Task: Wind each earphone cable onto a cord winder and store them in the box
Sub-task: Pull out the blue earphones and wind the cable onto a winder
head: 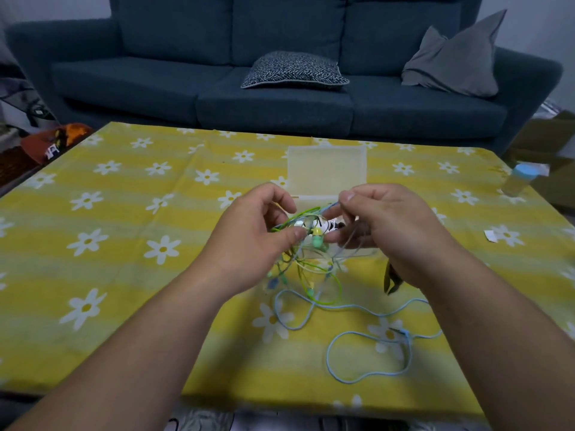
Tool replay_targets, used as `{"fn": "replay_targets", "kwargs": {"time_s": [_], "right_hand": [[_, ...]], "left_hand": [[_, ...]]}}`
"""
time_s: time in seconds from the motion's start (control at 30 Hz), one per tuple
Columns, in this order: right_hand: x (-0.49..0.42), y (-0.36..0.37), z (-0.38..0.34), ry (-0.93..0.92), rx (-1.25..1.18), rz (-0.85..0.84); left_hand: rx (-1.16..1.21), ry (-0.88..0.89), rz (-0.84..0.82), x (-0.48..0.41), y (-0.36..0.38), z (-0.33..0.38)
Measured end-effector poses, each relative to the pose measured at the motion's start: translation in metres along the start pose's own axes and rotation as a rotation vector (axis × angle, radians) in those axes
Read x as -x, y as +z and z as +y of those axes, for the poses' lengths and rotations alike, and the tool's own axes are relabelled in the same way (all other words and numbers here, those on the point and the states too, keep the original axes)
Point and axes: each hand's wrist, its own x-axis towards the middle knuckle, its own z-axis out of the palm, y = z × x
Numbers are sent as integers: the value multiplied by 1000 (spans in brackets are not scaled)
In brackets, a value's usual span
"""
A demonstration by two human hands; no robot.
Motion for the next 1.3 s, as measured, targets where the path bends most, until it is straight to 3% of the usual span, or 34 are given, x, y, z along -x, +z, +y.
{"fn": "replay_targets", "kwargs": {"time_s": [0.13,0.33,0.47,0.63,0.83,0.97,1.03,1.17,1.23,1.3], "right_hand": [[-6,-3,-1,19,-108,76],[-9,-2,-5,4,-142,25],[-9,-6,-12,0,-239,50],[-16,-16,-12,68,-408,244],[-24,-29,-7,110,-646,433],[-20,-30,-10,108,-813,396],[-14,-23,-15,88,-786,270],[-1,-3,-23,48,-537,29],[2,4,-22,32,-444,-60],[3,9,-19,29,-401,-154]], "left_hand": [[50,-107,-6,-2,-11,-7],[-129,-186,156,-6,-23,-20],[-184,-230,179,-7,-30,-26],[147,-471,235,-10,-35,-26],[378,-749,376,-15,-45,-31],[659,-862,380,-15,-49,-33],[595,-845,356,-16,-48,-33],[178,-691,334,-15,-40,-31],[80,-434,271,-12,-34,-22],[115,-147,26,-7,-26,-11]]}}
